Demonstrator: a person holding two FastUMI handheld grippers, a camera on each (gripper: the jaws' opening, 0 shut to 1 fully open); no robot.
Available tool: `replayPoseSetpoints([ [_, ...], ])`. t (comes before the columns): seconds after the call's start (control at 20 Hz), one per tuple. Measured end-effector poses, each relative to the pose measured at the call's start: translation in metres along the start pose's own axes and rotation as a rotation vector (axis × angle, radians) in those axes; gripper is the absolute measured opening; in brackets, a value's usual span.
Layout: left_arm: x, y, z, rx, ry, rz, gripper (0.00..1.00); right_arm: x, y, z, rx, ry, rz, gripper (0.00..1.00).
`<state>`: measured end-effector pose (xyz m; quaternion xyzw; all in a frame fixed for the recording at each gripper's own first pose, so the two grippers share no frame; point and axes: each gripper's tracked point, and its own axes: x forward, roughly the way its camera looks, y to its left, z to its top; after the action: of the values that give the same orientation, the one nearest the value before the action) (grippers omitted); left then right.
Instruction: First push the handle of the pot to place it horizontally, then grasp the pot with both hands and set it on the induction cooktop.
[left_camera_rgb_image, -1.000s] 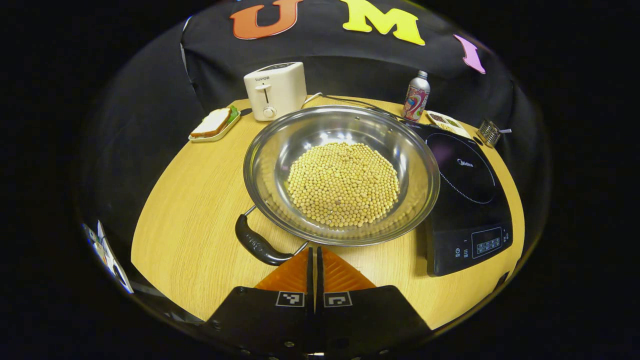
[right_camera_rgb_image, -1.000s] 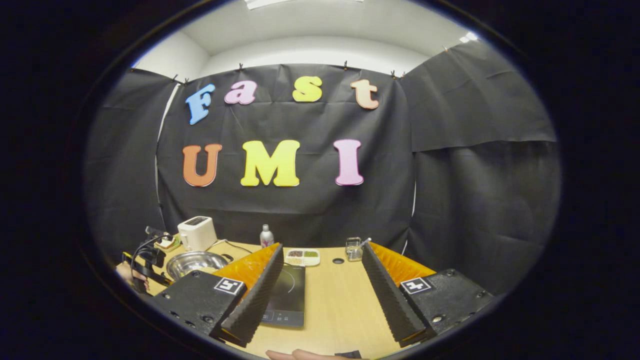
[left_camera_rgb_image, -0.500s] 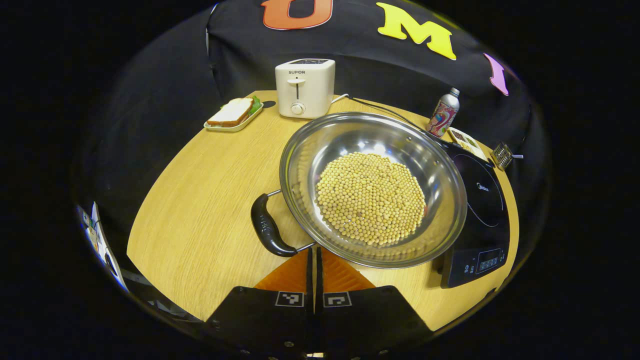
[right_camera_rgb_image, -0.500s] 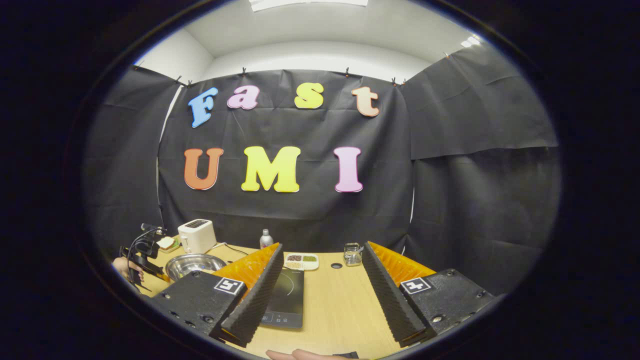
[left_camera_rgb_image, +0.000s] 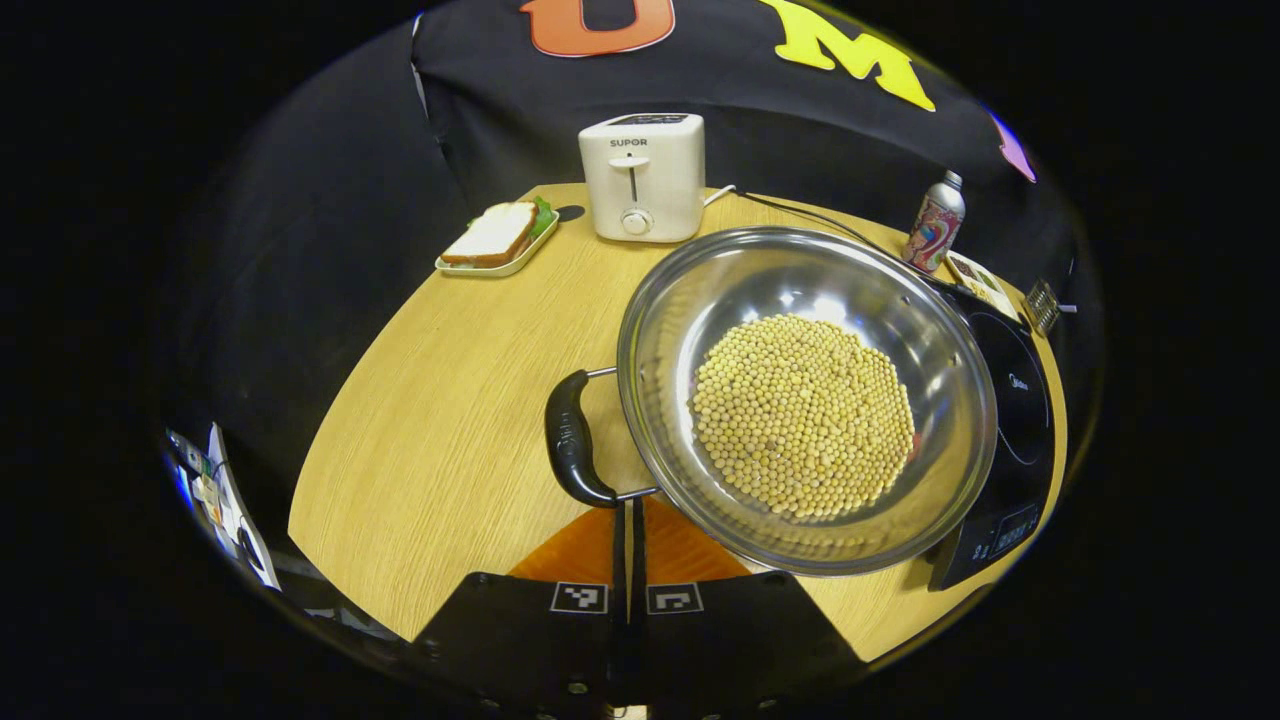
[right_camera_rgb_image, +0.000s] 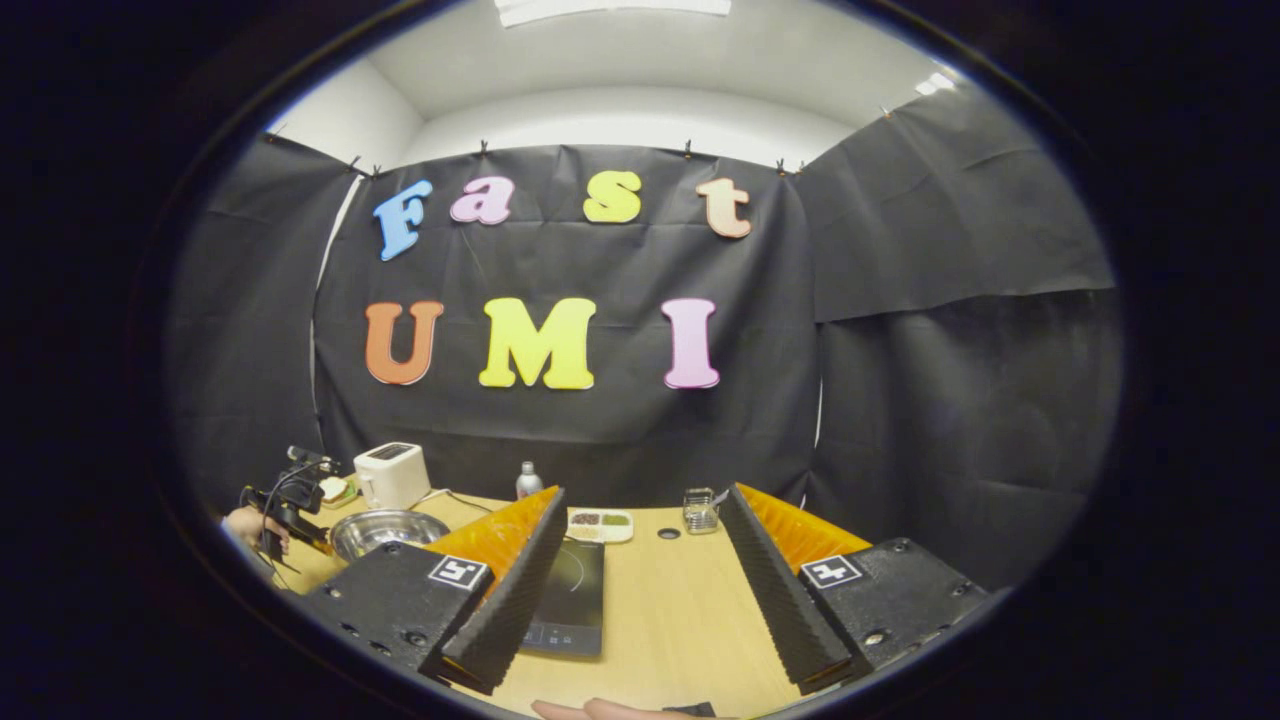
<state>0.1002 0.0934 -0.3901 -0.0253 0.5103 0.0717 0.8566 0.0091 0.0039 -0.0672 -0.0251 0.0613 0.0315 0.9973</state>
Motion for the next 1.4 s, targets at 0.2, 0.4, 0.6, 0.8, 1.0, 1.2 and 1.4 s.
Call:
replayPoseSetpoints([
  [0.2, 0.009, 0.005, 0.01, -0.006, 0.006, -0.004, 0.0, 0.011, -0.015, 0.0, 0.034, 0.005, -0.047, 0.96],
  [0.4, 0.019, 0.011, 0.025, -0.022, 0.014, -0.009, 0.1, 0.019, -0.016, 0.009, 0.048, -0.016, -0.063, 0.96],
  [0.6, 0.03, 0.014, 0.043, -0.015, 0.016, -0.007, 0.0, 0.026, 0.004, 0.013, 0.042, -0.026, -0.036, 0.96],
  [0.8, 0.039, 0.015, 0.059, -0.035, 0.021, -0.015, 0.0, 0.035, 0.015, 0.021, 0.012, -0.059, -0.059, 0.96],
  [1.0, 0.048, 0.017, 0.069, -0.04, 0.018, -0.023, 0.0, 0.04, 0.038, 0.027, 0.002, -0.086, -0.039, 0.96],
  [1.2, 0.051, 0.021, 0.073, -0.047, 0.01, -0.035, 0.0, 0.053, 0.047, 0.017, -0.022, -0.071, -0.05, 0.96],
  [1.4, 0.042, 0.048, 0.071, -0.106, -0.009, 0.011, 0.0, 0.066, 0.067, 0.0, -0.031, -0.038, -0.03, 0.96],
])
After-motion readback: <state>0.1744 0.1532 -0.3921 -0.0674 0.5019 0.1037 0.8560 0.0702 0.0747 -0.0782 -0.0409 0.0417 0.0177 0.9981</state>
